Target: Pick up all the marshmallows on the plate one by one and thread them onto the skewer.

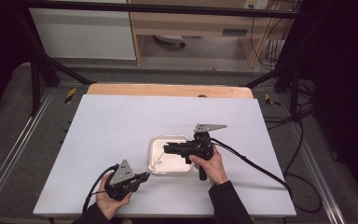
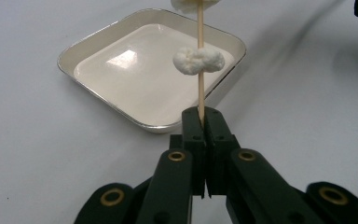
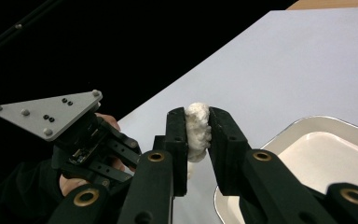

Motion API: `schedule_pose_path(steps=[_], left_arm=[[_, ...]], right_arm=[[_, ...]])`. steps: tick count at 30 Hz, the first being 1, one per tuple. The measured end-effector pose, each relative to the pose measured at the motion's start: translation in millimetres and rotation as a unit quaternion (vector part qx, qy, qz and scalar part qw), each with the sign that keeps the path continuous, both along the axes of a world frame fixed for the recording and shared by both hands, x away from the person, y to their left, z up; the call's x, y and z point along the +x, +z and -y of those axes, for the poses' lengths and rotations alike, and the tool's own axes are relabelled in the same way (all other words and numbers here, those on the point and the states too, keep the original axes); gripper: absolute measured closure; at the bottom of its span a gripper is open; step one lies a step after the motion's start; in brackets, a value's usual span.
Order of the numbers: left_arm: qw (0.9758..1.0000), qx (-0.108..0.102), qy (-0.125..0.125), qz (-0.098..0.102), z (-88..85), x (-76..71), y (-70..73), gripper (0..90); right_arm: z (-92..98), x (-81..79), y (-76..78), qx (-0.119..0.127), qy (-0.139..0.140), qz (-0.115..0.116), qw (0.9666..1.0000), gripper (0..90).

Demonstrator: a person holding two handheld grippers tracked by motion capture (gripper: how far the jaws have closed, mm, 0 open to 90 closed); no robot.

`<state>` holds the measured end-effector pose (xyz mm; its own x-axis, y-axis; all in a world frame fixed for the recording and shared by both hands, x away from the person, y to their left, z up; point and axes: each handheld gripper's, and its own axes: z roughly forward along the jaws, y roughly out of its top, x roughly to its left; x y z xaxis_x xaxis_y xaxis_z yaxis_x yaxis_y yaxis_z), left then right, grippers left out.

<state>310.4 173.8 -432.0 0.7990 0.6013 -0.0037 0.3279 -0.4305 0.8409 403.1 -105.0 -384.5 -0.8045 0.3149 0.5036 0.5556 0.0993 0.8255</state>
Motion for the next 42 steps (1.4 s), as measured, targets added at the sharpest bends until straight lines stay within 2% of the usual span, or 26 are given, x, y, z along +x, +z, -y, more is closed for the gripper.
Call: schedule_pose_path(steps=[9, 23, 42], left_arm=[[1.0000, 0.004, 0.000, -0.002, 1.1, -0.3, -0.4, 88.9], [0.9999, 0.010, -0.004, 0.002, 2.6, -1.5, -1.0, 88.9], [0.9999, 0.015, -0.005, 0.004, 2.8, -1.8, -0.7, 88.9]], right_arm=[[-3.2, -3.7, -3.8, 0.002, 0.005, 0.001, 1.0000, 80.0], [-5.1, -9.4, -6.4, -0.004, 0.012, 0.015, 0.9998, 81.4], [-6.6, -13.7, -9.9, -0.002, 0.023, 0.015, 0.9996, 82.4]])
